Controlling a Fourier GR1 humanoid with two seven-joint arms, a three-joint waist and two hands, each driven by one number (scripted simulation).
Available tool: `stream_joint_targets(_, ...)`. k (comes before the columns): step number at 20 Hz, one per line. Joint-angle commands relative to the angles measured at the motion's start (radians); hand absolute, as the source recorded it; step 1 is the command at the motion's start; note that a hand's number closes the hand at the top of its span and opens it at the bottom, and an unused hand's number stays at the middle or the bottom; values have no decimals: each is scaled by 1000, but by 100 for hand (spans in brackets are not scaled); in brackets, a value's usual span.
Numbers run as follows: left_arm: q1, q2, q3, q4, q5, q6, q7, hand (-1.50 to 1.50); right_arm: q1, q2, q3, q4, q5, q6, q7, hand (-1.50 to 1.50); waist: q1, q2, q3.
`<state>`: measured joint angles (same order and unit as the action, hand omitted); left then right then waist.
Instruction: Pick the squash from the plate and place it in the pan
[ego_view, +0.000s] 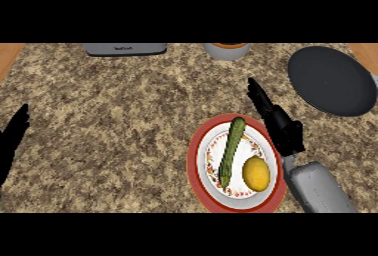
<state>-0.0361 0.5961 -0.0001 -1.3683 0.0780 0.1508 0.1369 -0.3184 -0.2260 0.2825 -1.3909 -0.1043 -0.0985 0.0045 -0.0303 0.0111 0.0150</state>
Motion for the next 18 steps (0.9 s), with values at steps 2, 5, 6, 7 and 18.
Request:
stream_joint_targets(2, -67, -56, 0, -77, 28, -5, 15, 0, 30, -19, -33, 76, -64, 149, -154, 150, 34, -9, -14)
stream_joint_targets(5, -159, -181, -34, -126, 53, 44, -46, 0, -11, -43, -1, 87, -99, 291, -216, 150, 34, -7, -13)
stream_joint_targets(6, -176, -200, -2, -108, 102, 23, -96, 0, 11, -63, 0, 88, -121, 355, -273, 150, 30, -4, -13)
stream_joint_targets(7, -178, -274, -47, -84, 84, 60, -85, 0, 74, -85, 14, 82, -22, 268, -299, 150, 11, -8, -15)
stream_joint_targets(18, -197, -255, -27, -95, 82, 37, -57, 0, 453, -337, -173, -316, 174, -11, -499, -150, -1, -17, -17)
